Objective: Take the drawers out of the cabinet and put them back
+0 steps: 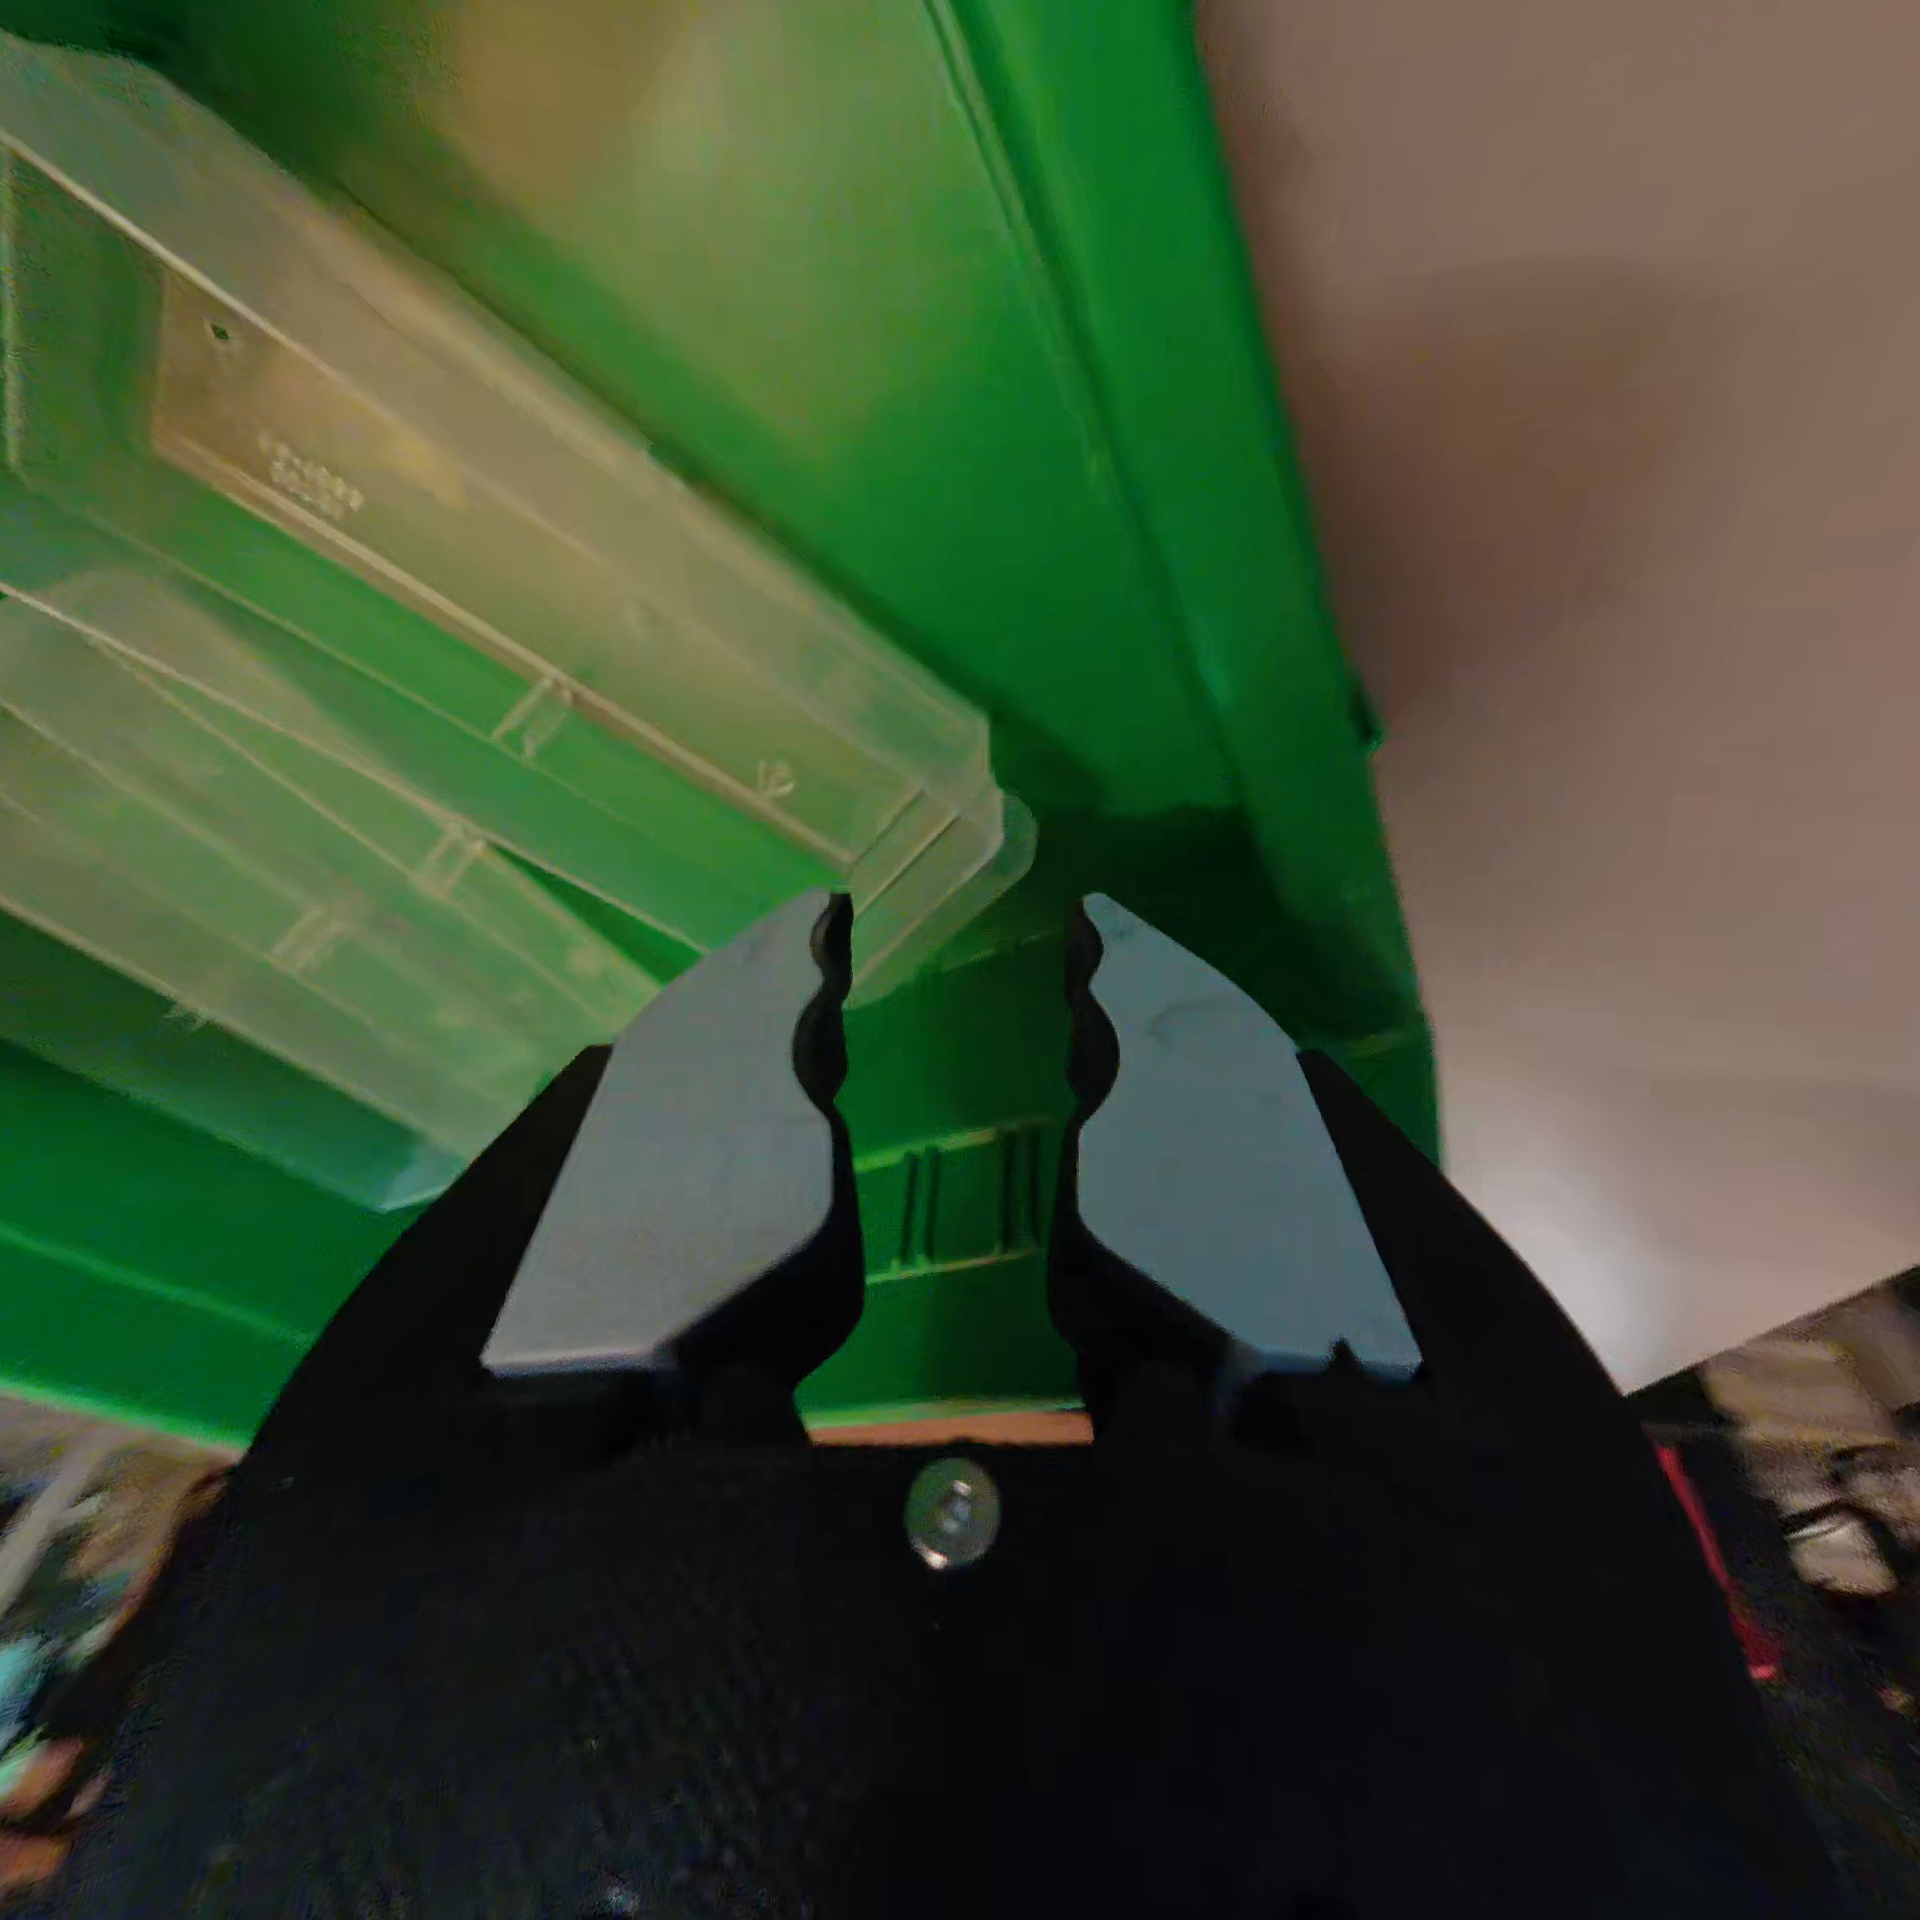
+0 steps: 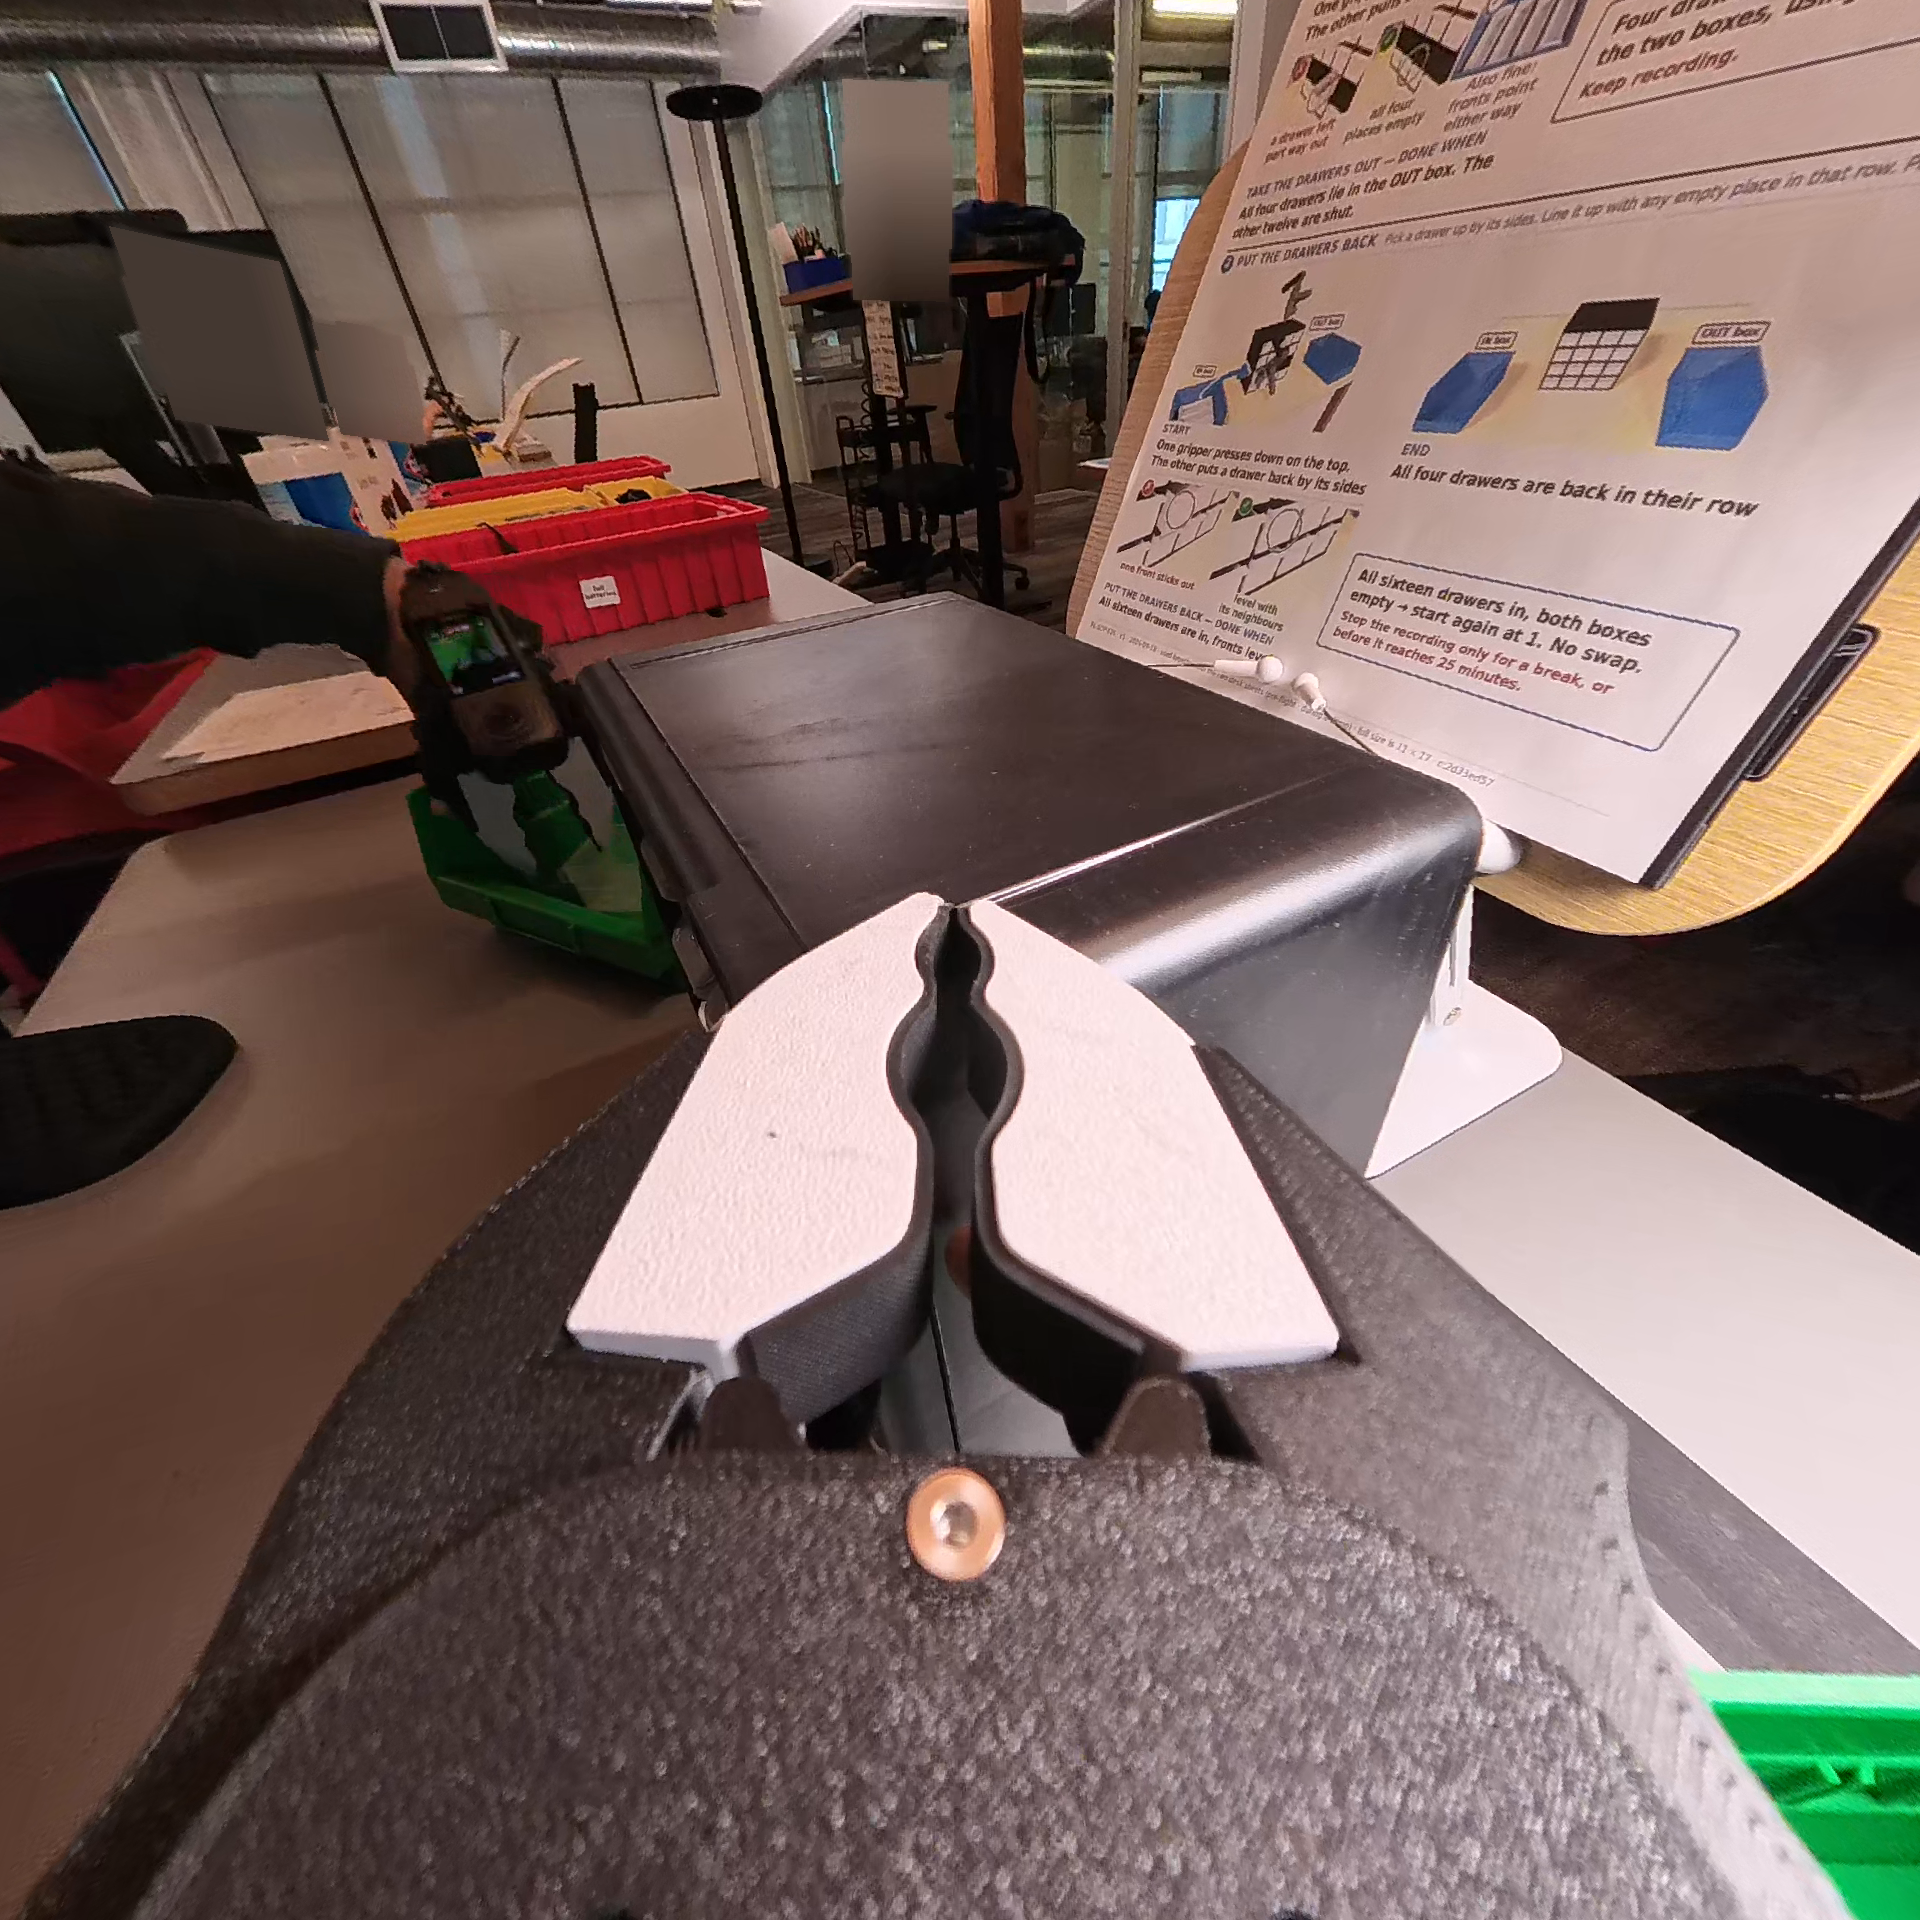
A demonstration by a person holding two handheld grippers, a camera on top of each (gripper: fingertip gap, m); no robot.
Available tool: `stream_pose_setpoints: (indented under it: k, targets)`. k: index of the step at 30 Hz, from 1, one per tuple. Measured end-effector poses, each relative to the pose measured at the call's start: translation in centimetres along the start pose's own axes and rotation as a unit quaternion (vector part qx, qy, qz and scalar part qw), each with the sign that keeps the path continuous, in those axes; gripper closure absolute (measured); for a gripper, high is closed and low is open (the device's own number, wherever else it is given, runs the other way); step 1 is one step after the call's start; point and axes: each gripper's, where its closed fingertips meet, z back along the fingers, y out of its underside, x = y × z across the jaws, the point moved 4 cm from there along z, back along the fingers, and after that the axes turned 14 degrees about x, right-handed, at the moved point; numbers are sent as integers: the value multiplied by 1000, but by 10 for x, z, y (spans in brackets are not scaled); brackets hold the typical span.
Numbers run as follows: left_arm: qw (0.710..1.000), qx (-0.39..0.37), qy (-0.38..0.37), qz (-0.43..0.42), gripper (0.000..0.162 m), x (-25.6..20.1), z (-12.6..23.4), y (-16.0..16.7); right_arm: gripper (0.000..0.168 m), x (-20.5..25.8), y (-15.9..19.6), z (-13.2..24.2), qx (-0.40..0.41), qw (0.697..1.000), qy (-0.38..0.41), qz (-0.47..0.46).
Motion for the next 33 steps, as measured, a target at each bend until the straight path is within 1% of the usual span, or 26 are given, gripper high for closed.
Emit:
stream_pose_setpoints:
  k: [1, 3, 5, 9, 11, 14, 20, 25, 27, 29, 33]
  targets:
    - [999, 22, -23, -13, 123, 2, -4, 4, 168, 0, 0, 0, 0, 1000, 0, 0]
    - [996, 54, -59, -36, 120, 5, -12, 7, 168, 0, 0, 0, 1, 1000, 2, 0]
    - [992, 70, -90, -56, 122, 7, -19, 7, 168, 0, 0, 0, 1, 1000, 5, 1]
    - [991, 48, -111, -58, 136, 6, -21, 2, 168, 0, 0, 0, 1, 1000, 4, 1]
    - [991, 39, -118, -45, 139, 4, -20, 3, 168, 0, 0, 0, 1, 1000, 4, 2]
    - [993, -6, -116, -7, 139, 0, -5, 2, 168, 0, 0, 0, 2, 1000, 6, 3]
    - [986, -109, -112, 50, 142, -16, 54, -5, 168, 1, 0, 0, 6, 1000, 14, 8]
    - [979, -165, -102, 67, 143, -41, 110, -15, 168, 2, 0, 0, 10, 1000, 22, 13]
    - [978, -175, -93, 64, 143, -55, 134, -23, 168, 2, 0, 0, 11, 1000, 23, 13]
    - [977, -195, -67, 50, 143, -73, 160, -35, 168, 2, 0, 0, 10, 1000, 23, 12]
    - [961, -275, 12, -8, 143, -115, 216, -72, 168, 2, 0, 1, 11, 1000, 25, 11]
